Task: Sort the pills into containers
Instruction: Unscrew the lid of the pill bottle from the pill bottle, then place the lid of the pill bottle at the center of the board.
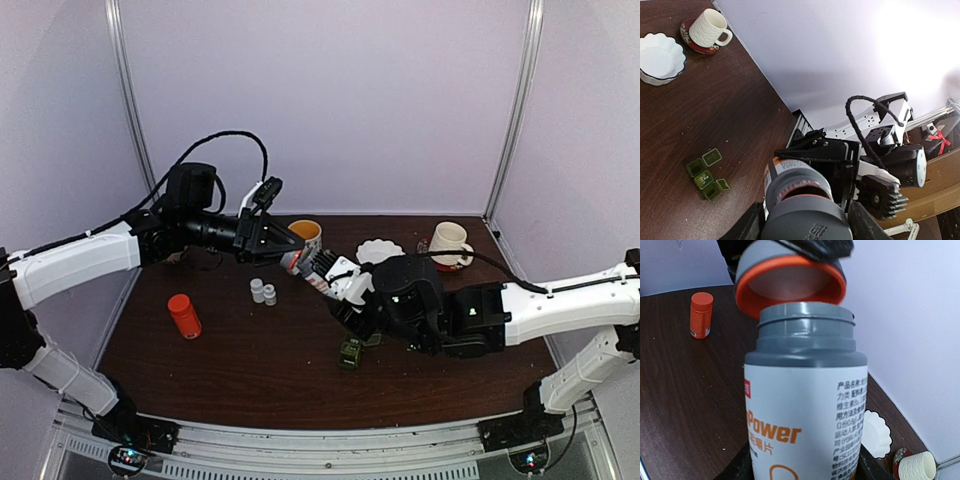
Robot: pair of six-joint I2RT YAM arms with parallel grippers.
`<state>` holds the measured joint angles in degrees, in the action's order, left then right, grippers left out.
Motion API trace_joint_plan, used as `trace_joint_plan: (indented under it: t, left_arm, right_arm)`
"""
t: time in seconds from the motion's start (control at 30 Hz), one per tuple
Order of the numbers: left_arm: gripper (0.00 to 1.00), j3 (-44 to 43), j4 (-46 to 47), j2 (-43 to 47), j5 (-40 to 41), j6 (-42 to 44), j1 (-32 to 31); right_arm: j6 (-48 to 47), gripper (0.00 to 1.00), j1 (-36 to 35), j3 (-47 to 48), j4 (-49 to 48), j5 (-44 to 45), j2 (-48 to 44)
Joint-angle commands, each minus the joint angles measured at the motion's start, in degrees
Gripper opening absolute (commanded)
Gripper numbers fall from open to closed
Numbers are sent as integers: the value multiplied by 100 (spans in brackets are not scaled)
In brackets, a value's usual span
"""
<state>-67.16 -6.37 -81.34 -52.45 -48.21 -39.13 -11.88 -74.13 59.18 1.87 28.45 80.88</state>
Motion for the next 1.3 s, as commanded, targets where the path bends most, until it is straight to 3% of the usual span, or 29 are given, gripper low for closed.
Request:
trace_joint_plan:
  t: [0.0,0.13,0.2,0.33,0.43,0.7,1.07,1.27]
  left_arm:
    - [21,320,601,556,118,-377,292]
    - [21,398,333,783,280,-140,418]
    - [22,289,-343,835,534,318,433]
    - [23,-140,-2312,755,1808,1580,428]
    - [23,-88,-2982,702,2969,2011,433]
    - [23,465,-3015,-101,4820,2254,432]
    - [25,1073,-2097,-960,5159,2169,424]
    - [25,1414,-1659,-1155,5157,2104,416]
  right_arm:
    - [252,2,92,-310,-467,467,-293]
    - [324,2,113,-543,-864,486,-469]
    - [361,2,130,-681,-1086,480,-567]
    - [517,2,182,-943,-1449,397,-780]
    - [686,2,265,-1053,-1559,268,-926]
    - [981,2,440,-1341,-1736,-40,-1313]
    - [1746,0,640,-1670,-1844,-196,-1436]
    - [1708,0,659,-1868,-2157,-362,-1408]
